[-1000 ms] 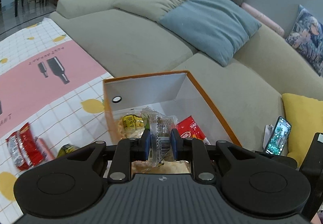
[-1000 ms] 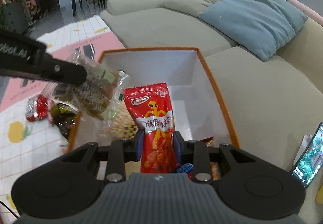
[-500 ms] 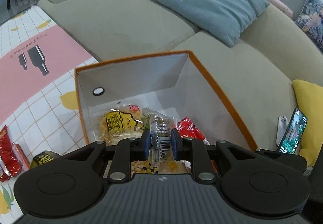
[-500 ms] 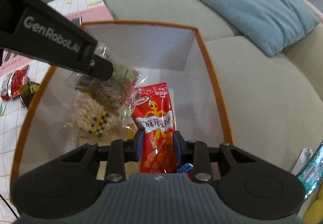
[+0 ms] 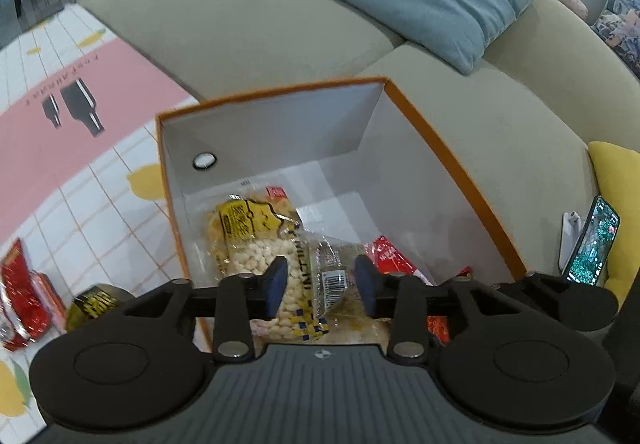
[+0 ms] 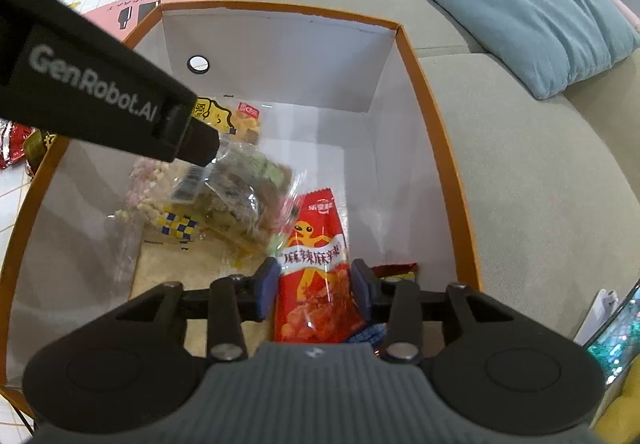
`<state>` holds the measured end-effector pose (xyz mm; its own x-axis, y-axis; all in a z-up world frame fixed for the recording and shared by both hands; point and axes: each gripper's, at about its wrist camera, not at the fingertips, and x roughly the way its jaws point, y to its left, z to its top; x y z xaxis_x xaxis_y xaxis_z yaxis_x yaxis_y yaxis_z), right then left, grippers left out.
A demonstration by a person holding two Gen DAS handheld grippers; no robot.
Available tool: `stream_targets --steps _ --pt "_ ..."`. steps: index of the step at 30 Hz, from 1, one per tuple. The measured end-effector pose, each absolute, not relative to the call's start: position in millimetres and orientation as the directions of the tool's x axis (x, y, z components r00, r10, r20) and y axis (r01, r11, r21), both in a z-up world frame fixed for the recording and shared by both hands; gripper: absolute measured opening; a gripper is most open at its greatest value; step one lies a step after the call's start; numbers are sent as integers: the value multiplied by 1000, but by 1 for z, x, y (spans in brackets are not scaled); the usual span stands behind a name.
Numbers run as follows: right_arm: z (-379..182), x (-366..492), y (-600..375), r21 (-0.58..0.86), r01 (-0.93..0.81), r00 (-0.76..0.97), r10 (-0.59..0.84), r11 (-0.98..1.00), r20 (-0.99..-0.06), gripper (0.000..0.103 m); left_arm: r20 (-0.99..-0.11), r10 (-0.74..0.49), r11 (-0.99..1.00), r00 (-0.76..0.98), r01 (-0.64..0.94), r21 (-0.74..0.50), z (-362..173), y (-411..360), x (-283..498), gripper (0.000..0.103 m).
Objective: Organize snacks
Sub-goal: 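Lower both bags into the orange box and open both tools, then withdraw both tools from the box back over the table snacks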
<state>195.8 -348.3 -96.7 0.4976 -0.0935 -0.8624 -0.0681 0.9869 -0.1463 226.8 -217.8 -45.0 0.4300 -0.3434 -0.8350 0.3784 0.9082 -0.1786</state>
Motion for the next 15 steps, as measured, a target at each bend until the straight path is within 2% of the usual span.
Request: stream_targets --steps 2,5,8,15 --pt "-91 195 -346 -163 -72 508 -105 984 -855 54 -828 -343 909 443 378 -175 -38 -214 224 53" --pt "-80 192 -343 -191 -70 529 -126 979 -839 60 -811 -349 912 469 370 -178 -26 -204 217 57" --pt "-69 186 -338 -230 -59 553 -160 972 -818 62 -788 -350 918 506 353 -180 -13 -189 204 61" --pt "-48 161 -316 -276 3 613 -220 961 -759 64 -719 -335 934 609 315 -169 18 -145 168 61"
